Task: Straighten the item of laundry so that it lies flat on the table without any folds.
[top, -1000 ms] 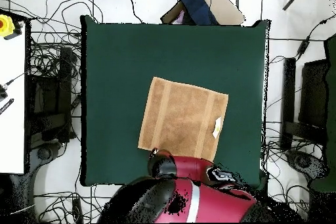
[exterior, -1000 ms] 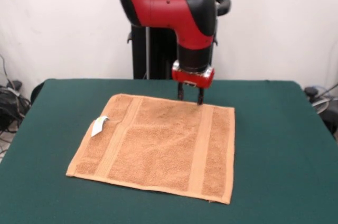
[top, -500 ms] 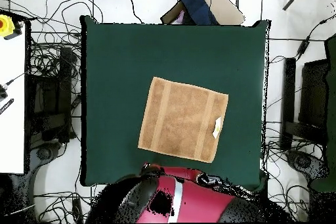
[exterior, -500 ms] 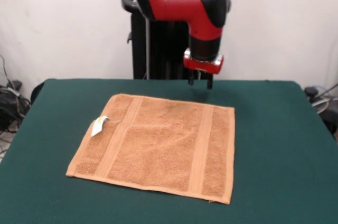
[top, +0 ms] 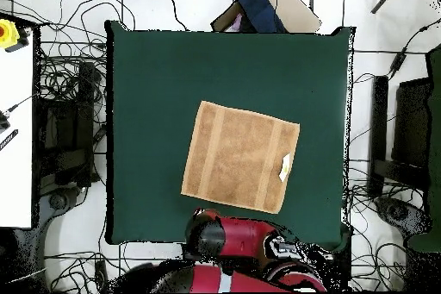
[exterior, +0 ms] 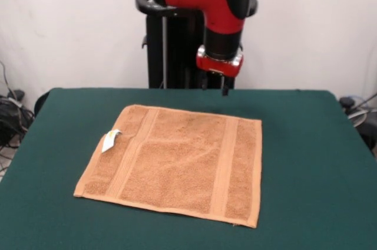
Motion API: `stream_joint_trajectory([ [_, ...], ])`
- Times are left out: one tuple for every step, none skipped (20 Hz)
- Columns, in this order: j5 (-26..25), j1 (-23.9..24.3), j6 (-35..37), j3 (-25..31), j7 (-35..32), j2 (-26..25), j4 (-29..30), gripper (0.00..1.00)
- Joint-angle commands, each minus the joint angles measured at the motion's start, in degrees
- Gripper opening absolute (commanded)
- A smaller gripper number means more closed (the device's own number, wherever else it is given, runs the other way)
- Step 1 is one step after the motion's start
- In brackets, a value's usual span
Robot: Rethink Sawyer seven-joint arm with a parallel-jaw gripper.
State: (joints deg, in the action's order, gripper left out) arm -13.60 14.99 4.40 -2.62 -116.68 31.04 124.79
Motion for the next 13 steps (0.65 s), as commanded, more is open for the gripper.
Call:
stream_joint_trajectory([
  [2.4, 2.5, 5.9, 0.7, -3.9, 6.6, -8.4, 1.00],
  [2.6, 2.6, 8.1, 0.7, -3.2, 7.2, -9.4, 1.00],
  [2.6, 2.5, 9.5, 0.6, -2.5, 7.8, -10.5, 1.00],
  [2.1, 2.2, 9.8, 0.1, -2.1, 8.1, -11.4, 1.00],
  [1.7, 2.6, 9.3, 0.5, -1.9, 8.3, -11.8, 1.00],
  [1.0, 2.6, 8.7, 0.4, -1.5, 8.4, -12.4, 1.00],
  [0.3, 3.2, 8.5, 1.1, -0.8, 8.8, -12.7, 1.00],
  [-0.4, 3.3, 9.1, 1.3, 0.0, 9.0, -13.5, 1.00],
  [-0.9, 3.5, 9.8, 1.5, 0.8, 9.3, -14.4, 1.00],
  [-1.4, 3.4, 10.3, 1.3, 1.3, 9.3, -15.2, 1.00],
  [-1.7, 4.1, 11.8, 1.9, 2.3, 9.3, -16.2, 1.00],
  [-2.0, 4.0, 13.0, 1.7, 2.8, 9.3, -17.0, 1.00],
  [-2.5, 4.7, 13.9, 2.2, 3.9, 9.2, -18.0, 1.00],
])
